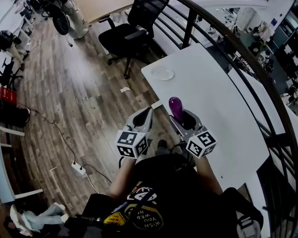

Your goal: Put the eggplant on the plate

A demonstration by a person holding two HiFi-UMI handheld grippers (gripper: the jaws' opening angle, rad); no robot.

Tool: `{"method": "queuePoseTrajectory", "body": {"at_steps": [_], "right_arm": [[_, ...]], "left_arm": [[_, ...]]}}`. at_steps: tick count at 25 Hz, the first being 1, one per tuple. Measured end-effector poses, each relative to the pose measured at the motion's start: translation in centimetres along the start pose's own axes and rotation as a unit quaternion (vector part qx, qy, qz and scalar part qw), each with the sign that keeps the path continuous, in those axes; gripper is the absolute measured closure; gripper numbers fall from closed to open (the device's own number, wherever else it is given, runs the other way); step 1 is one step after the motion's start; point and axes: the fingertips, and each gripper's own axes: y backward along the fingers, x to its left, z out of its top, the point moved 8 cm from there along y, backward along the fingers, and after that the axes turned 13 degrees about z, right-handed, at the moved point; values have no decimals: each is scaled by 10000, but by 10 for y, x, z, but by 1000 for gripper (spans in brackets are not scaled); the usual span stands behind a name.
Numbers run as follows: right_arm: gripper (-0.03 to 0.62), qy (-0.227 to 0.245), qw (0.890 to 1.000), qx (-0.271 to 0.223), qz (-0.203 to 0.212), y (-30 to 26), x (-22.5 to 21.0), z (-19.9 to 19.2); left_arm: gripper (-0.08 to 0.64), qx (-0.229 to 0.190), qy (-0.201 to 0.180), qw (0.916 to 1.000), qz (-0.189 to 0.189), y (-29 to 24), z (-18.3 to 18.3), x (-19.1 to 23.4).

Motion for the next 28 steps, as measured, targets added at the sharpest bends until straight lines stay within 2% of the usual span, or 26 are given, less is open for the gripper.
{"method": "queuePoseTrajectory", "body": {"at_steps": [5,9,15,23,28], "right_arm": [[381,-32,10000,5,28,-12,-43,12],[380,-163,9998,36,-84,-16,-68,14],[382,-524,9980,121,-330,-27,-104,10],[380,-387,9964,540,-529,-77,-149,16],[380,-520,9946,802,-398,-125,-163,16]], "left_arm": [[555,1,-42,10000,62,-44,16,4],[555,238,21,9997,4,-72,15,8],[555,588,-92,9981,-128,-115,13,13],[555,681,-69,9975,-160,-167,27,63],[555,681,-128,9974,-213,-194,32,104]]}}
